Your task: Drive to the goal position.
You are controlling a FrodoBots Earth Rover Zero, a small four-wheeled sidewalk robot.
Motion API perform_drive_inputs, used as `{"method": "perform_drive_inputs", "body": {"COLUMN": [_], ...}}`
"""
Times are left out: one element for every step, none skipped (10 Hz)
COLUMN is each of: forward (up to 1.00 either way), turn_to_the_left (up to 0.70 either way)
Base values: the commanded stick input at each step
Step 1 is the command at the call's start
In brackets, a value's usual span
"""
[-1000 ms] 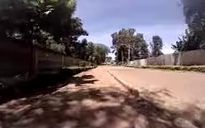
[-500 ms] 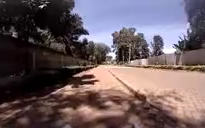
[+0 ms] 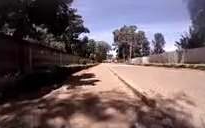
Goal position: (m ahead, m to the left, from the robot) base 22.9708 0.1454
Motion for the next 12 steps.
{"method": "perform_drive_inputs", "body": {"forward": [0.7,0.7,0.7,0.7,0.7,0.7,0.7,0.7,0.7,0.7,0.7,0.7], "turn_to_the_left": [0.0,0.0,0.0,0.0,0.0,0.0,0.0,0.0,0.0,0.0,0.0,0.0]}}
